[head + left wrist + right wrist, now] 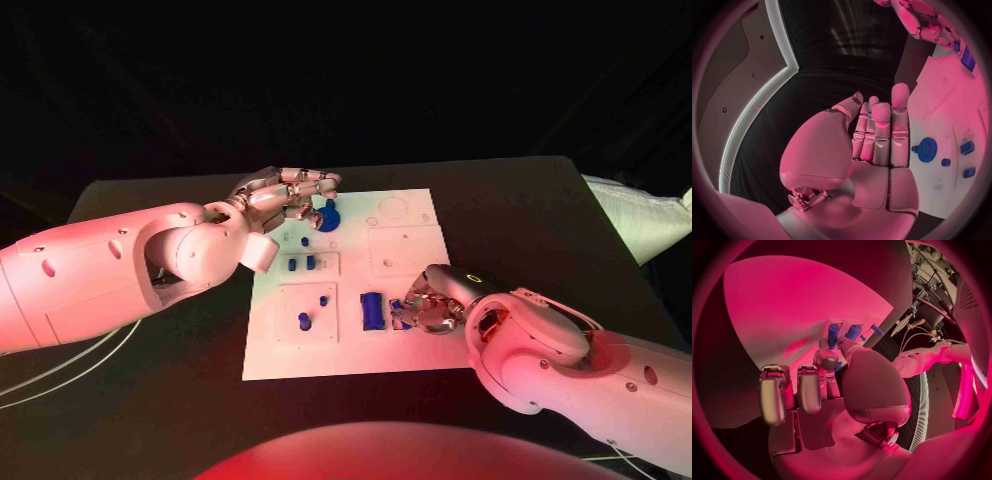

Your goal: Assemble the parts on the task board

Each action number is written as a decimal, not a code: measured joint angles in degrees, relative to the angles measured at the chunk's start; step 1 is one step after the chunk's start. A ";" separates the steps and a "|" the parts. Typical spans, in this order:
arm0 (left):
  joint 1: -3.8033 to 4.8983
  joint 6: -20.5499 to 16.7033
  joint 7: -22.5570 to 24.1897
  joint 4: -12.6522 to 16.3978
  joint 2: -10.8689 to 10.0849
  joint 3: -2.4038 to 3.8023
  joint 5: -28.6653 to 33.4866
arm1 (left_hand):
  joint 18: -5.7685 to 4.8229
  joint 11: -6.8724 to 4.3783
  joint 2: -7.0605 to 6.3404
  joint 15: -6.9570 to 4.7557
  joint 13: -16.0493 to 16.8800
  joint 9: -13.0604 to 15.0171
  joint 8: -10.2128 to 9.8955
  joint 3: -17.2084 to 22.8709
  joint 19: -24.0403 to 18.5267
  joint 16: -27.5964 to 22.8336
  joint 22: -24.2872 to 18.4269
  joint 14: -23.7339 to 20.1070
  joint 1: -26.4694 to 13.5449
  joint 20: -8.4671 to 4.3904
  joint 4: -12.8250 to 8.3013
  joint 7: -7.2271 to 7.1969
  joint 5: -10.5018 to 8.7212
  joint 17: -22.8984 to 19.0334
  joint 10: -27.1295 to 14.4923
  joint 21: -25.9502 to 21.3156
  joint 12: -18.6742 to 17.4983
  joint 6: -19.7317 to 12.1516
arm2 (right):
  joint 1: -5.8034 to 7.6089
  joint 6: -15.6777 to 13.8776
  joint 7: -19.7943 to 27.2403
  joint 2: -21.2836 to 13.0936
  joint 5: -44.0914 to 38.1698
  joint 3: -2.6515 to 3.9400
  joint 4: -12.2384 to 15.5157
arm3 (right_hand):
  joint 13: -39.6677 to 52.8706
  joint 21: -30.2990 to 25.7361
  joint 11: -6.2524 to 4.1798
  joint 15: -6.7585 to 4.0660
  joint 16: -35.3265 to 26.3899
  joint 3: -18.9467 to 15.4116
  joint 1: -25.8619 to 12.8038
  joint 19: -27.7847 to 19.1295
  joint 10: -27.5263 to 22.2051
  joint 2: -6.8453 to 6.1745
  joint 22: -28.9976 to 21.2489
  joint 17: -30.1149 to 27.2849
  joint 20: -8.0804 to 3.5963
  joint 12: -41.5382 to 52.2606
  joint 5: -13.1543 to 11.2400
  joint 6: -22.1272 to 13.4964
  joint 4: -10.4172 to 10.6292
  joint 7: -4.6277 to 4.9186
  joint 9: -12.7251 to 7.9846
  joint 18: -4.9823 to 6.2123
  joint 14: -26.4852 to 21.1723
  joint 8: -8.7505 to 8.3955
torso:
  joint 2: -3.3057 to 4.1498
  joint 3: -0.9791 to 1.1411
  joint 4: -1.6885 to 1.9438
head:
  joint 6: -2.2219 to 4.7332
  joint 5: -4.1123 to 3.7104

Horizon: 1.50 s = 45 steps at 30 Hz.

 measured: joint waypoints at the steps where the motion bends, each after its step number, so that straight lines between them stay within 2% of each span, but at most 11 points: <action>1: 0.00 0.03 -0.01 0.00 0.00 0.00 -0.02 | 0.00 0.00 0.00 0.00 0.00 0.00 0.00 0.00 0.00 0.00 0.00 0.00 0.00 0.00 0.00 0.00 0.00 0.00 0.00 0.00 0.00 0.00 | 0.00 0.04 0.00 0.01 -0.10 0.00 -0.01 | 0.00 0.00 0.00 0.00 0.00 -0.07 -0.02 0.00 0.00 -0.02 0.00 0.00 0.00 0.00 0.00 0.00 0.07 0.00 0.00 0.00 0.00 0.00 | -0.01 0.00 0.00 | -0.01 0.01; 8: 0.00 0.22 -0.07 0.00 0.03 0.00 -0.13 | 0.00 0.00 0.00 0.00 0.00 0.00 0.00 0.00 0.00 0.00 0.00 0.00 0.00 0.00 0.00 0.00 0.00 0.00 0.00 0.00 0.00 0.00 | 0.00 0.26 0.00 0.08 -0.73 -0.01 -0.03 | -0.02 0.00 0.00 0.00 0.00 -1.12 -1.15 0.00 0.00 -0.25 -0.01 0.00 0.00 0.00 0.00 0.02 0.94 -0.02 0.32 0.01 0.00 0.18 | -0.01 0.00 0.00 | -0.02 0.10; 17: 0.00 0.32 -0.14 -0.06 0.09 0.01 -0.21 | 0.00 -0.16 0.00 0.00 0.00 0.00 0.00 0.00 0.00 0.00 -0.09 0.00 0.00 0.00 0.00 0.00 0.00 -0.09 -0.26 -0.31 0.00 0.00 | 0.00 0.68 0.00 0.13 -1.09 0.01 0.15 | 0.74 0.00 -0.10 0.00 0.27 -5.39 -2.94 0.00 0.51 -0.53 -0.01 0.04 -0.42 0.44 4.66 0.39 3.07 0.02 0.76 0.03 0.00 0.21 | -0.01 -0.01 0.00 | 0.10 0.17; 26: 0.00 0.37 -0.20 -0.10 0.11 0.01 -0.25 | 0.00 -0.16 0.00 0.00 0.00 0.00 0.00 0.00 0.00 0.00 -0.09 0.00 0.00 0.00 0.00 0.00 0.00 -0.08 -0.26 -0.31 0.00 0.00 | 0.03 0.81 0.00 0.11 -1.22 0.02 0.23 | 0.67 0.00 -0.10 0.00 0.27 -8.27 -3.69 0.00 0.51 -0.23 -0.01 0.04 -0.42 0.19 4.77 0.39 4.49 0.01 0.94 0.03 0.00 0.20 | -0.01 -0.01 -0.01 | -0.10 0.15; 32: 0.00 0.40 -0.22 -0.12 0.10 0.01 -0.27 | 0.00 -0.16 0.00 0.00 0.00 0.00 0.00 0.00 0.00 0.00 -0.08 0.00 0.00 0.00 0.00 0.00 0.00 -0.08 -0.26 -0.31 0.00 0.00 | 0.00 0.79 0.00 -0.12 -1.25 0.00 0.67 | 0.67 0.00 -0.10 0.00 0.27 -9.47 -3.69 0.00 0.51 -0.23 -0.02 0.03 -0.42 -0.04 4.76 0.39 4.57 0.01 1.01 0.03 0.00 0.20 | -0.01 0.00 -0.05 | -0.15 0.18; 36: 0.00 0.42 -0.23 -0.14 0.05 0.01 -0.30 | 0.00 -0.16 0.00 0.00 0.00 0.00 0.00 0.00 0.00 0.00 -0.08 0.00 0.00 0.00 0.00 0.00 0.00 -0.08 -0.26 -0.31 0.00 0.00 | -0.10 0.67 0.08 -0.78 -1.25 -0.01 1.39 | 0.75 0.00 -0.10 0.01 0.26 -11.28 -3.66 0.00 0.51 -0.26 -0.01 0.03 -0.41 -0.17 2.96 0.39 4.81 0.01 1.17 0.03 0.00 0.20 | -0.01 0.07 -0.06 | -0.14 0.11; 40: 0.00 0.45 -0.25 -0.21 -0.01 0.01 -0.39 | 0.00 -0.16 0.00 0.00 0.00 0.00 0.00 0.00 0.00 0.00 -0.08 0.00 0.00 0.00 0.00 0.00 0.00 -0.08 -0.26 -0.31 0.00 0.00 | -0.41 0.60 0.19 -1.90 -1.06 0.00 2.19 | 0.75 0.00 -0.10 0.01 0.26 -13.29 -2.25 0.00 0.51 -1.65 -0.02 0.03 -0.41 -0.50 1.16 0.39 4.38 0.01 1.33 0.04 0.00 0.20 | -0.02 0.07 -0.06 | -0.12 0.07; 44: 0.00 0.47 -0.26 -0.28 -0.04 0.00 -0.49 | 0.00 -0.16 0.00 0.00 0.00 0.00 0.00 0.00 0.00 0.00 -0.08 0.00 0.00 0.00 0.00 0.00 0.00 -0.08 -0.26 -0.31 0.00 0.00 | -0.86 0.59 0.23 -2.77 -0.62 0.01 2.73 | 0.75 0.00 -0.09 0.01 0.26 -14.59 -0.48 0.00 0.51 -1.89 -0.02 0.02 -0.41 -0.84 -0.37 0.39 3.66 0.01 1.43 0.04 0.00 -0.04 | -0.03 0.06 -0.09 | -0.10 0.13; 45: 0.00 0.48 -0.26 -0.31 -0.04 0.00 -0.51 | 0.00 -0.16 0.00 0.00 0.00 0.00 0.00 0.00 0.00 0.00 -0.08 0.00 0.00 0.00 0.00 0.00 0.00 -0.07 -0.26 -0.31 0.00 0.00 | -0.95 0.59 0.25 -2.89 -0.50 0.01 2.82 | 0.75 0.00 -0.10 0.01 0.26 -14.94 0.12 0.00 0.51 -1.60 -0.02 0.02 -0.41 -0.84 -0.73 0.39 3.53 0.01 1.50 0.04 0.00 -0.04 | -0.04 0.06 -0.09 | -0.10 0.14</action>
